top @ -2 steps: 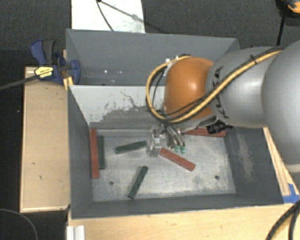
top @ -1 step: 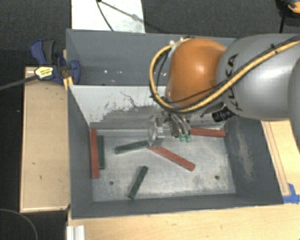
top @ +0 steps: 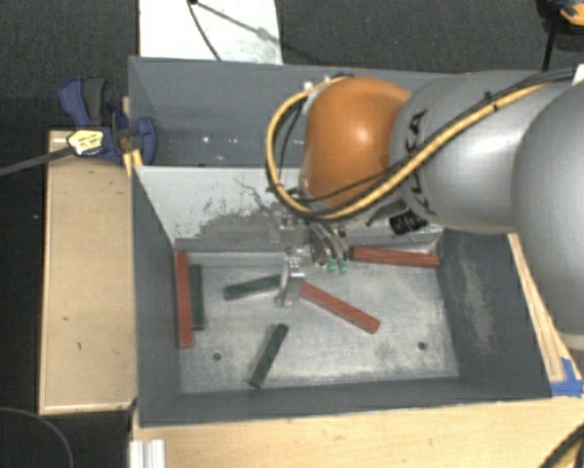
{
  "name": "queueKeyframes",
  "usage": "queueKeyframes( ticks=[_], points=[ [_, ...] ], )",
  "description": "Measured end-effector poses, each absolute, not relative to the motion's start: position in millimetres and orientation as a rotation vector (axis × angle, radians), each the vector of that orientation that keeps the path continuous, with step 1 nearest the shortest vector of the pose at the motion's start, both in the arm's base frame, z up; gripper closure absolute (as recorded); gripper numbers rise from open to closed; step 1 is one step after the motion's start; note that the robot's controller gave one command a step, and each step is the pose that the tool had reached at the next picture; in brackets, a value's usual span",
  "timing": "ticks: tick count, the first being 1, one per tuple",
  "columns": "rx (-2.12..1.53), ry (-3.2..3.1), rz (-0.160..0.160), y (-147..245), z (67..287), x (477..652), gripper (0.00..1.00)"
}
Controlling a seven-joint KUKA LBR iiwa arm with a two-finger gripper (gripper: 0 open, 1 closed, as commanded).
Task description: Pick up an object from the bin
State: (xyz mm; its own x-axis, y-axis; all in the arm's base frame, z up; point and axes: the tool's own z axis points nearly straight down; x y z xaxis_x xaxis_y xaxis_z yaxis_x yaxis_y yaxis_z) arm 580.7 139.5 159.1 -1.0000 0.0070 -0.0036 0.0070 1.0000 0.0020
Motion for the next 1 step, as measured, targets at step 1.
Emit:
queueKeyframes(
  ticks=[1],
  points=[
    [0.014,3.137,0.003,139.1,159.8,581.1,0.0]
  ],
)
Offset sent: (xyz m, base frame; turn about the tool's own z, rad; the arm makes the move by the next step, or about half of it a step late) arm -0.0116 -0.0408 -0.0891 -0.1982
